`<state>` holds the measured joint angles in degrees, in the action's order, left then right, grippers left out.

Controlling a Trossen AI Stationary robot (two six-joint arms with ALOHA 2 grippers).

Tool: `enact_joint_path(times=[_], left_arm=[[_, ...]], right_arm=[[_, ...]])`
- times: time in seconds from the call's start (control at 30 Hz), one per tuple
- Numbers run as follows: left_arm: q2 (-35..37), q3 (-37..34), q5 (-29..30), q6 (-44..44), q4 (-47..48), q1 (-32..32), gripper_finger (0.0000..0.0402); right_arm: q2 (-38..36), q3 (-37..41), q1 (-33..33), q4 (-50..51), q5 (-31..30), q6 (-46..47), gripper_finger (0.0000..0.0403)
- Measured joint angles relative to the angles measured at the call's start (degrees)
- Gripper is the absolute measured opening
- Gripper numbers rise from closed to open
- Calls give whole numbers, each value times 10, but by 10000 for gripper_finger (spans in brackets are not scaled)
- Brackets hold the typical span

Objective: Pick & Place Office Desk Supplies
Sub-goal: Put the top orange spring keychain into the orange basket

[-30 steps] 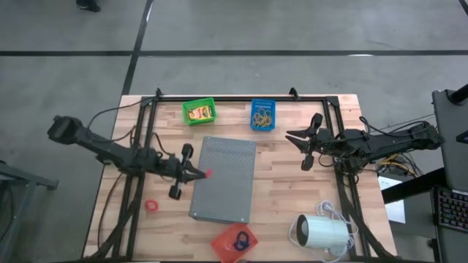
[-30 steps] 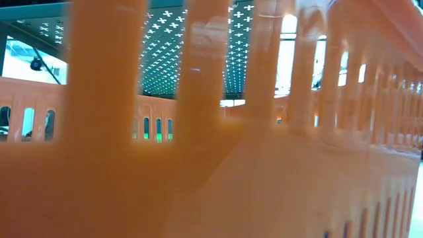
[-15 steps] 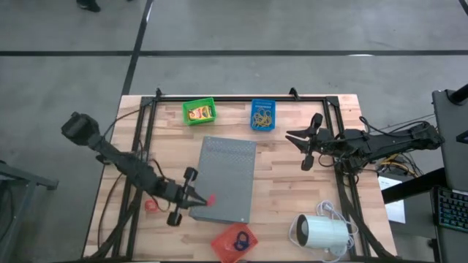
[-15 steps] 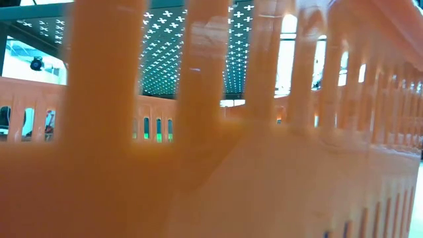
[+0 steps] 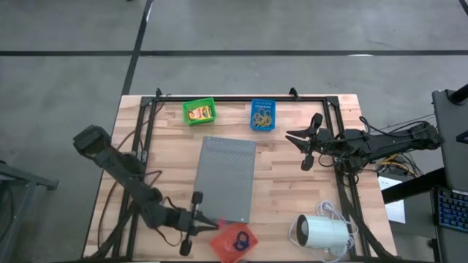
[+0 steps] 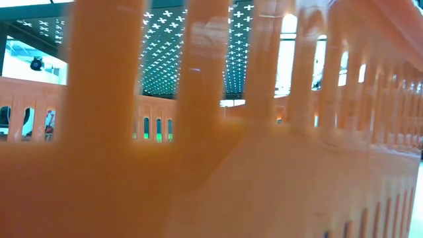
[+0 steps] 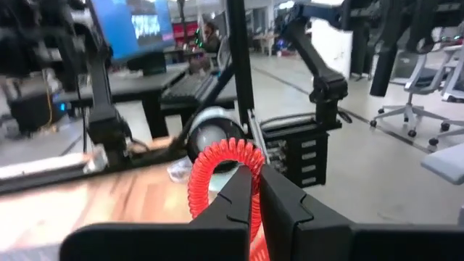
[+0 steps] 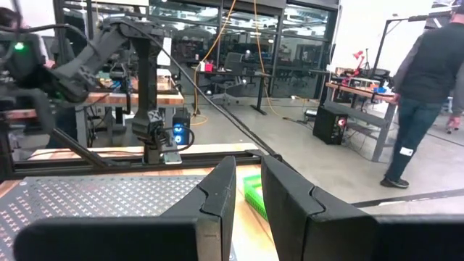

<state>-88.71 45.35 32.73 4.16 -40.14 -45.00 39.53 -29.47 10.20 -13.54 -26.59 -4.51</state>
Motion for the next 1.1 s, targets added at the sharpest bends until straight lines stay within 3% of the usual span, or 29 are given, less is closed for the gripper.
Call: enact_joint_path(times=[0.23, 0.57, 0.8, 1.1], left_arm=[[-60, 43, 29, -104, 34, -10, 17], [-137, 92, 31, -161, 30, -42, 17], [-182, 133, 68, -169, 33, -65, 17], [-224, 158, 80, -290, 101, -63, 17]], right_arm=[[0, 0, 0, 0, 0, 0, 63], [0, 0, 0, 0, 0, 0, 63], [0, 0, 0, 0, 0, 0, 63], [0, 0, 0, 0, 0, 0, 63]])
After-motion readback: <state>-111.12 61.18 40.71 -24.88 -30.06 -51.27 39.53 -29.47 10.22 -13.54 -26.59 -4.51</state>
